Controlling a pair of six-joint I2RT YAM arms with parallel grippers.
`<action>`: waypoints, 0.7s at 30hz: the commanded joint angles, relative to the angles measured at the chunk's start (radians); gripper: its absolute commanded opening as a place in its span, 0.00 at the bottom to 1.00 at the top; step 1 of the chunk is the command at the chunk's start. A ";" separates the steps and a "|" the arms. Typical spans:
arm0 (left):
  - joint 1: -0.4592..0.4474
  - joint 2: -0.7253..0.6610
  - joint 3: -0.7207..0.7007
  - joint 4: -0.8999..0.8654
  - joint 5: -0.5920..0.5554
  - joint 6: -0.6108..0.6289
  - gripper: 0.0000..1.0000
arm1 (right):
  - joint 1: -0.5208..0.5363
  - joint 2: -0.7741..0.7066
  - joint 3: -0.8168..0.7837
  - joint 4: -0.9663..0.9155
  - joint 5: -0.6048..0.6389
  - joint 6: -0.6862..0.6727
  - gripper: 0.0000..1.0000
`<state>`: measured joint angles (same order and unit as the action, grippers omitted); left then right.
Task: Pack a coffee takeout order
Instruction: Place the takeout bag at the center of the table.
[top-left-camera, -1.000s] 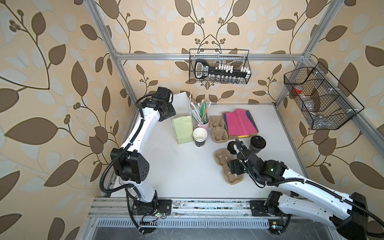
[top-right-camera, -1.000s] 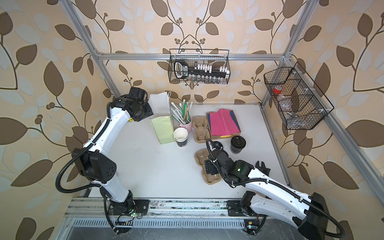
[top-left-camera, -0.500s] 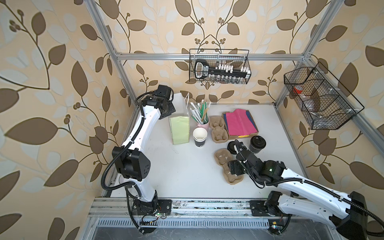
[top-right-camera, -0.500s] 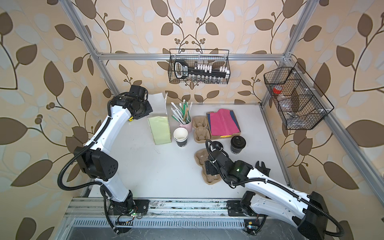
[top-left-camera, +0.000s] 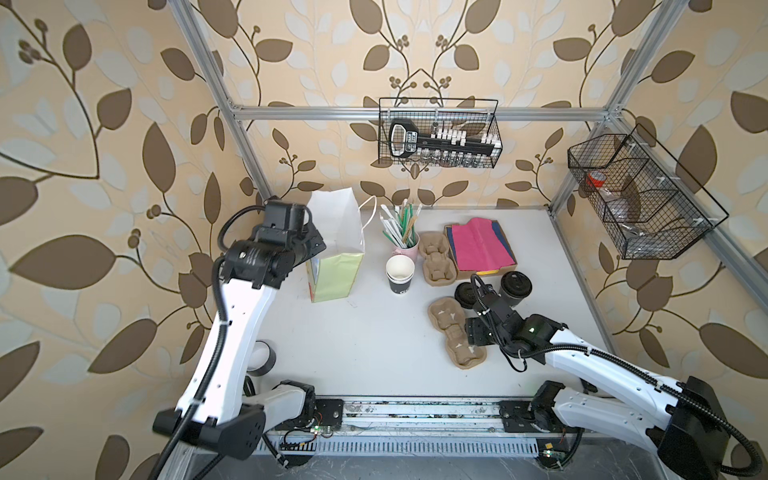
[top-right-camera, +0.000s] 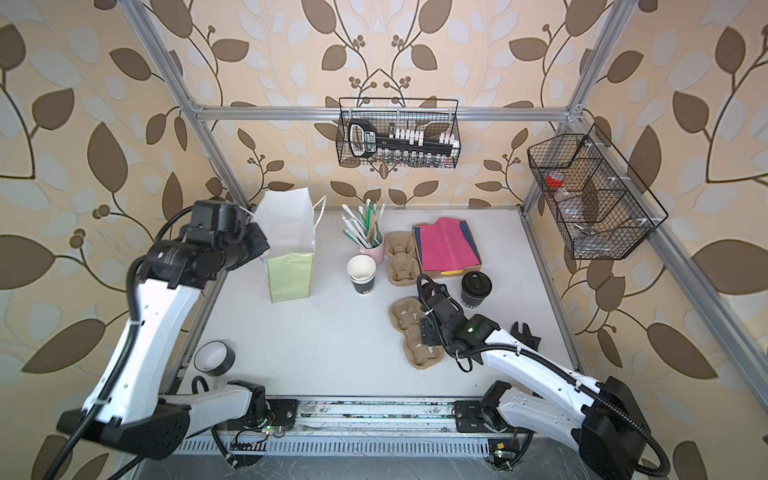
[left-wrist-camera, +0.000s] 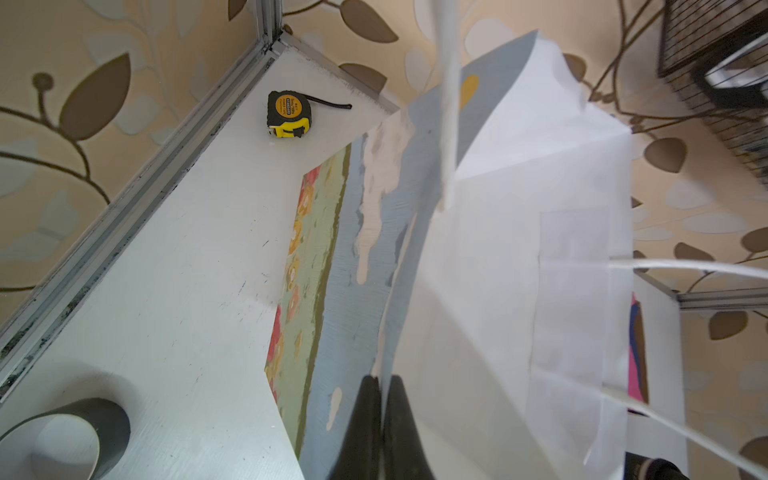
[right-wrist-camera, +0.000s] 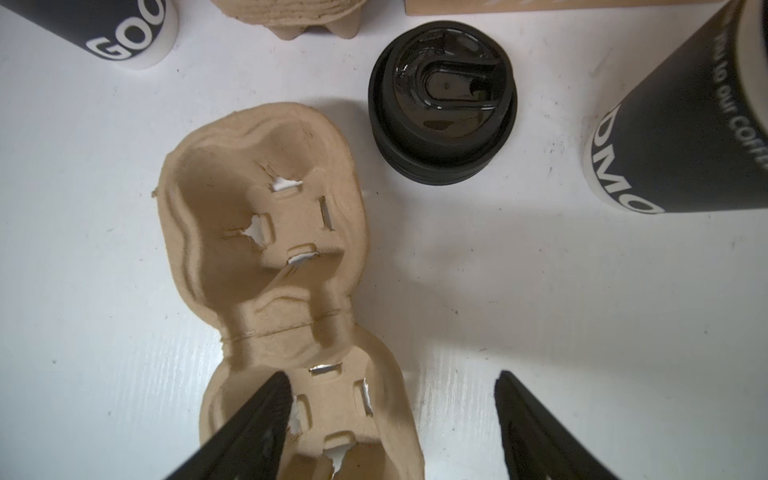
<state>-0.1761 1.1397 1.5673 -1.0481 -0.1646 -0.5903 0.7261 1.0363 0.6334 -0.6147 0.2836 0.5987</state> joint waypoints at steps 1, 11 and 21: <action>-0.009 -0.100 -0.074 -0.048 0.032 -0.048 0.00 | -0.001 -0.009 -0.040 0.009 -0.014 0.040 0.74; -0.127 -0.250 -0.238 -0.059 0.051 -0.177 0.00 | 0.014 -0.015 -0.123 0.042 -0.009 0.099 0.57; -0.305 -0.264 -0.317 -0.002 -0.038 -0.319 0.00 | 0.010 -0.009 -0.144 0.056 0.001 0.122 0.35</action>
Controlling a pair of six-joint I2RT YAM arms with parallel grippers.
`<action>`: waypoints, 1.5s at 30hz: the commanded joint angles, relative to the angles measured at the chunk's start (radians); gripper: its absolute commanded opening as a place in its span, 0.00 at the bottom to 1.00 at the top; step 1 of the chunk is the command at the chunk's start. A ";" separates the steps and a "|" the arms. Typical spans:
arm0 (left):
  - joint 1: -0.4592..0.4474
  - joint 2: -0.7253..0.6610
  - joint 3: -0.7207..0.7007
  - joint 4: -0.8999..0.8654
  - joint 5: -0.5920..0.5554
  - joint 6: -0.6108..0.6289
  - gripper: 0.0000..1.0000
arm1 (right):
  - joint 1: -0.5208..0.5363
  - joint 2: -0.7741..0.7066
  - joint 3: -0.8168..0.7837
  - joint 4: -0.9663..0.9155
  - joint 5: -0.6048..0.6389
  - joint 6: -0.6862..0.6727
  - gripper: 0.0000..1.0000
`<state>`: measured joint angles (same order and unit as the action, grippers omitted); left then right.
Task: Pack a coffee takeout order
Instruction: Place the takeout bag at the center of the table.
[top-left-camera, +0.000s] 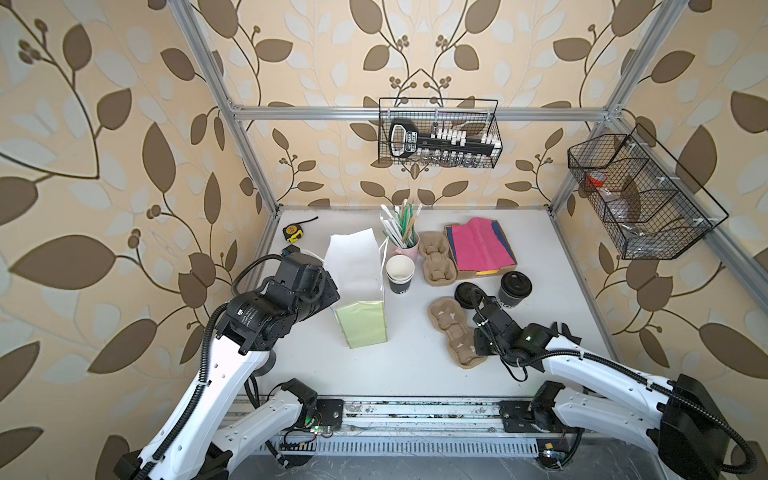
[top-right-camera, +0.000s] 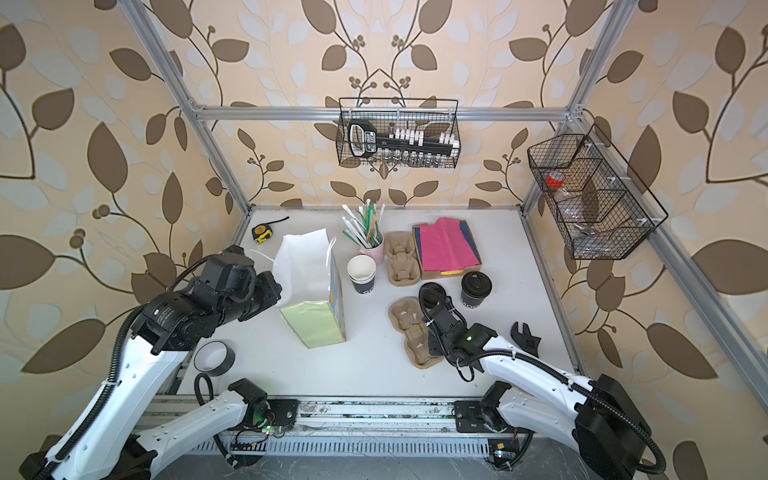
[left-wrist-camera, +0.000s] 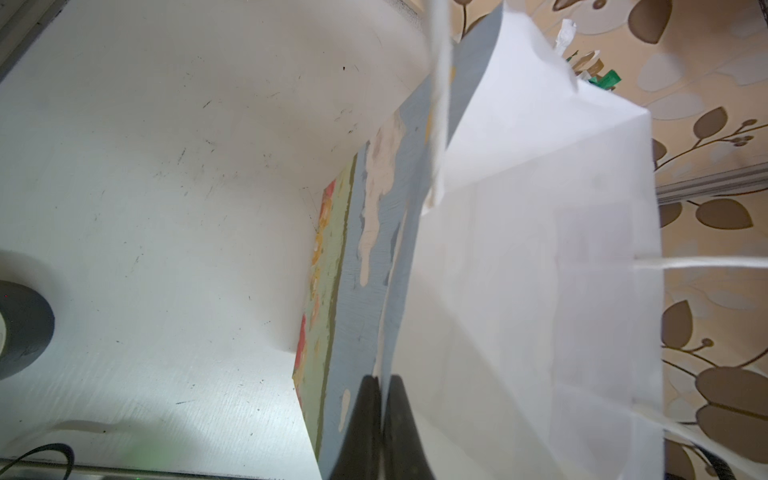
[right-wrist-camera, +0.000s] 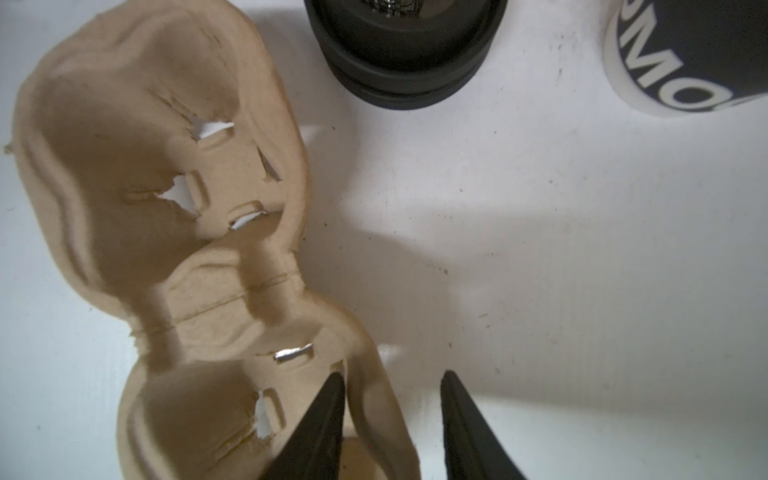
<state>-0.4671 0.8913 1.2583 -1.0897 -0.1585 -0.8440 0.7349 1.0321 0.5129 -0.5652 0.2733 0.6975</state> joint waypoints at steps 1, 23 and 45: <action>-0.022 -0.016 -0.013 0.047 -0.050 -0.075 0.00 | 0.002 -0.006 -0.028 0.008 0.008 0.023 0.34; -0.337 0.055 -0.045 0.104 -0.211 -0.244 0.00 | 0.014 -0.198 -0.062 -0.121 0.034 0.133 0.16; -0.644 0.032 0.038 -0.031 -0.313 -0.407 0.00 | 0.023 -0.254 -0.063 -0.153 0.089 0.177 0.16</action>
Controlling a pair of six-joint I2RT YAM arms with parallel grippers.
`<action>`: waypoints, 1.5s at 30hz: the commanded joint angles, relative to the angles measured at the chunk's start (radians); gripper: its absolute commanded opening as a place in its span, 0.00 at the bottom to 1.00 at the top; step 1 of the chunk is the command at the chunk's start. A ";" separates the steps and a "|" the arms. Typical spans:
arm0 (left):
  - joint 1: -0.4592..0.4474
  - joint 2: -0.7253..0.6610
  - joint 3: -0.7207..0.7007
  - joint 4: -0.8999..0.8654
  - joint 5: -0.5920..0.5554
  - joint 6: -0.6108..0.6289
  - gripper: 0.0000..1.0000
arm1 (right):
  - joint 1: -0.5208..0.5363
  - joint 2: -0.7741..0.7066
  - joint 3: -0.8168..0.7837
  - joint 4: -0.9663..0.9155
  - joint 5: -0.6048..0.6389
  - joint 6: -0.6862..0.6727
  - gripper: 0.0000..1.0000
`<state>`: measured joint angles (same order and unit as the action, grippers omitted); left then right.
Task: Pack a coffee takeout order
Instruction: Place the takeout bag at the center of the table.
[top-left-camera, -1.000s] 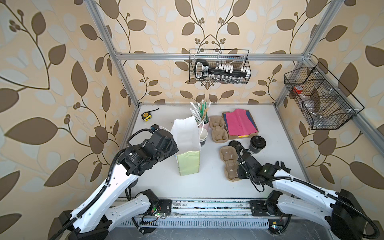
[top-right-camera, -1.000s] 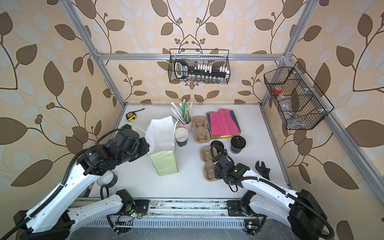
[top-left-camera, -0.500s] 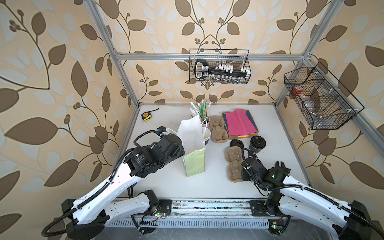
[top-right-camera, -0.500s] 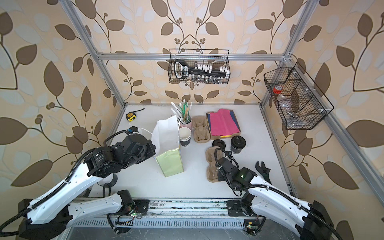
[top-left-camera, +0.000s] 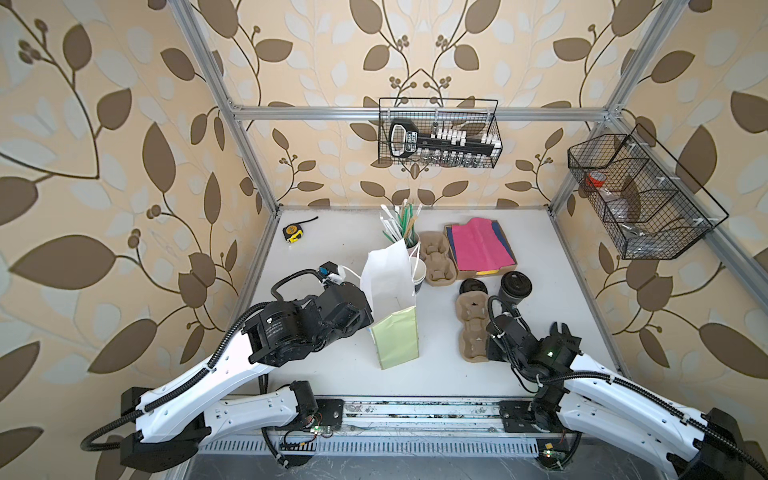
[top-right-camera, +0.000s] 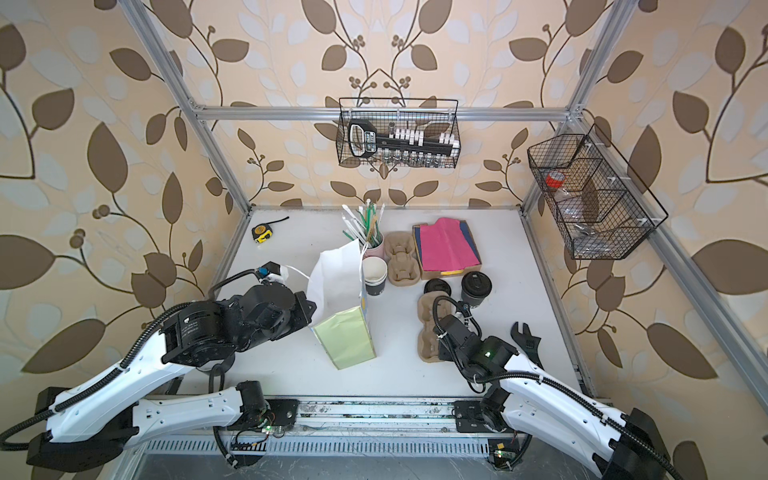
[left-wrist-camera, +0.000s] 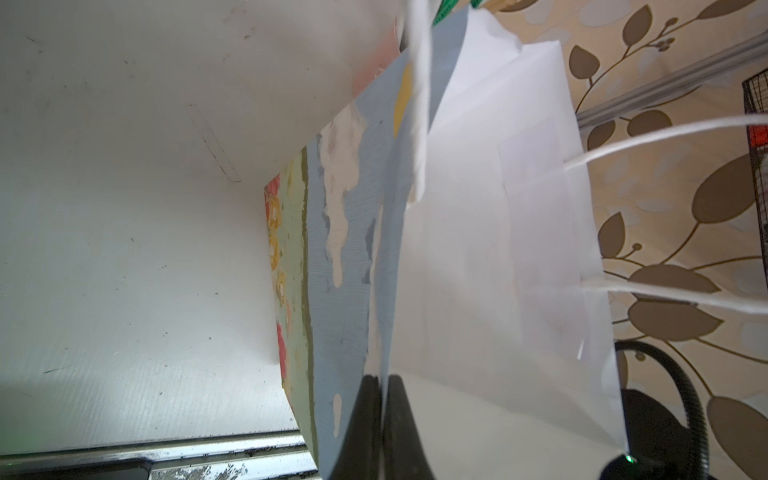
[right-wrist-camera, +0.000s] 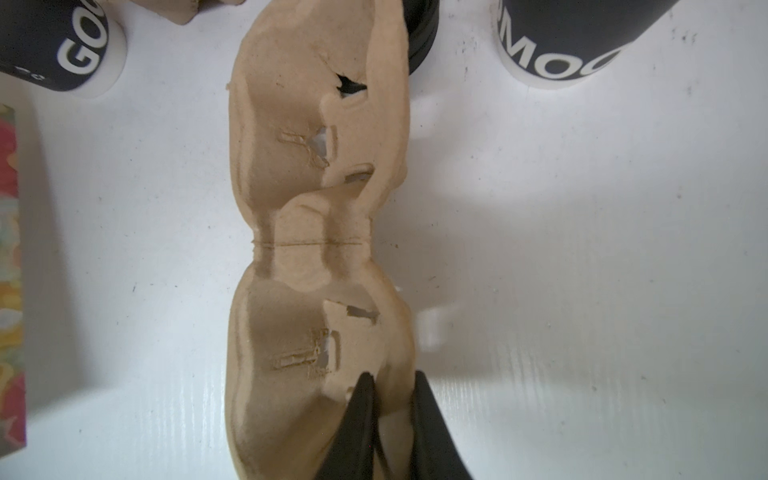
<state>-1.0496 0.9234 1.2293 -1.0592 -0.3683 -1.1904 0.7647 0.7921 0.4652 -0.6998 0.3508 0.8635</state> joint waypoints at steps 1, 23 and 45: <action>-0.094 -0.001 0.083 -0.087 -0.143 -0.078 0.00 | -0.006 -0.011 -0.016 -0.018 0.010 0.010 0.16; -0.136 0.143 0.105 0.057 -0.035 -0.014 0.00 | -0.022 -0.051 -0.018 -0.025 0.025 0.018 0.16; -0.078 0.274 0.037 0.256 -0.098 -0.008 0.00 | -0.022 -0.043 0.000 -0.039 0.045 0.024 0.42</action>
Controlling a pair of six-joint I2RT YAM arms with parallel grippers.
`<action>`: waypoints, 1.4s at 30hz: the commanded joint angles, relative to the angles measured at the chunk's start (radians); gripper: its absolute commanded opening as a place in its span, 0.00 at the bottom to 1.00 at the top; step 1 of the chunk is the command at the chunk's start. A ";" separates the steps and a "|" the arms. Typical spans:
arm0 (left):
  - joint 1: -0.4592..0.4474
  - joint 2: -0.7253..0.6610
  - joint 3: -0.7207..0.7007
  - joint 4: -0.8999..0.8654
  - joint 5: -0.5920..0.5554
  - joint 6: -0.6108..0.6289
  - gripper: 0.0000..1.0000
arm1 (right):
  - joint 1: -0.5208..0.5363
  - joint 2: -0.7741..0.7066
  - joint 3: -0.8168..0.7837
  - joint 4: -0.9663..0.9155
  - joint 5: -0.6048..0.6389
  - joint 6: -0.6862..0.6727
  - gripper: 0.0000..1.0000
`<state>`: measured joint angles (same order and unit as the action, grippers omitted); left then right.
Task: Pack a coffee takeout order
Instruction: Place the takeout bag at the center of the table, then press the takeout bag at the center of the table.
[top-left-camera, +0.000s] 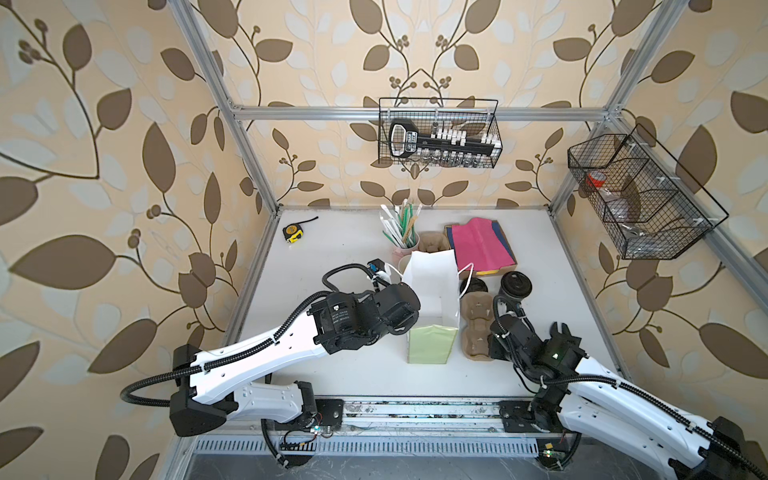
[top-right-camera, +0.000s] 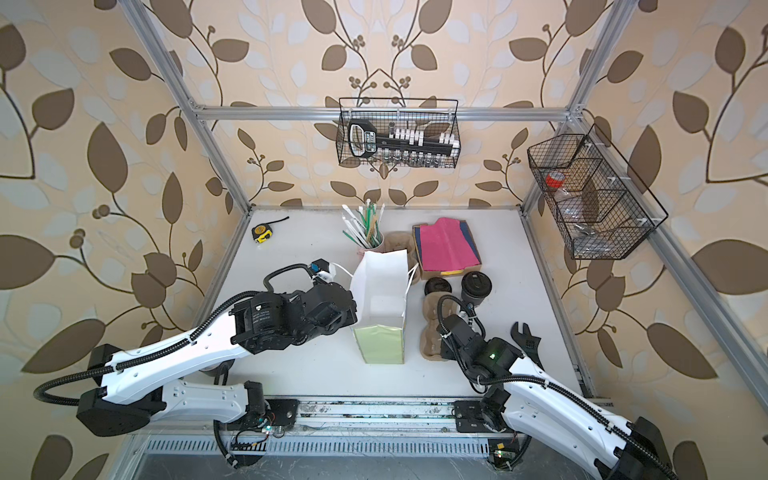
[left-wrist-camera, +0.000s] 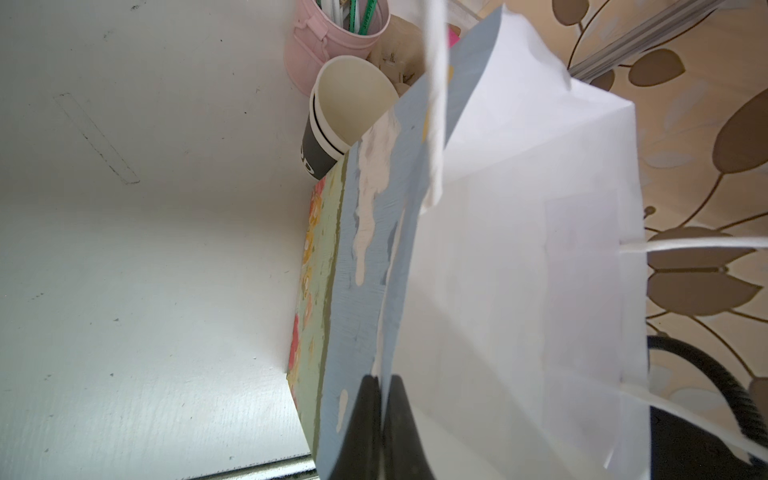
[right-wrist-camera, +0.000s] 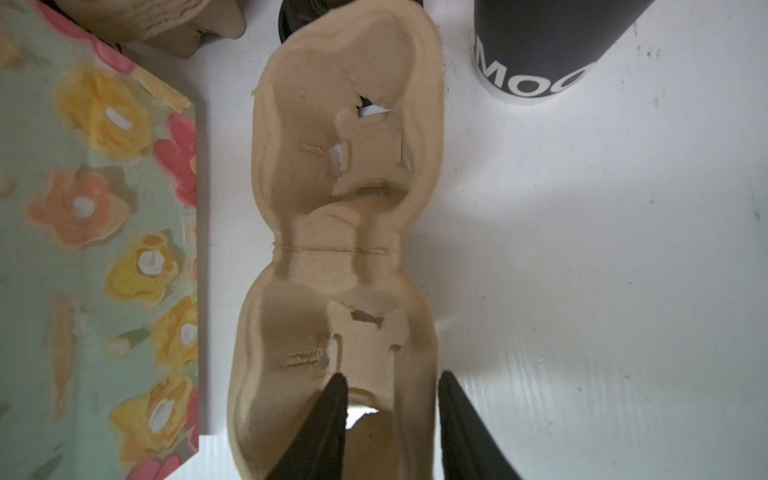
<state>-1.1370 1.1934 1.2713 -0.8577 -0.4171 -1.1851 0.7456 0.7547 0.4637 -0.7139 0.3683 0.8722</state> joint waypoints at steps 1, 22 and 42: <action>0.011 0.006 -0.007 0.062 -0.050 -0.015 0.00 | -0.005 -0.009 0.006 -0.027 0.026 0.013 0.42; 0.020 -0.073 0.093 0.056 -0.136 0.105 0.65 | -0.041 0.216 0.210 -0.027 -0.065 0.022 0.58; 0.263 -0.074 0.078 0.011 0.119 0.304 0.50 | -0.125 0.297 0.225 -0.023 -0.069 -0.029 0.56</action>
<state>-0.8948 1.1168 1.3624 -0.8497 -0.3580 -0.9077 0.6395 1.0389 0.6857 -0.7425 0.3141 0.8639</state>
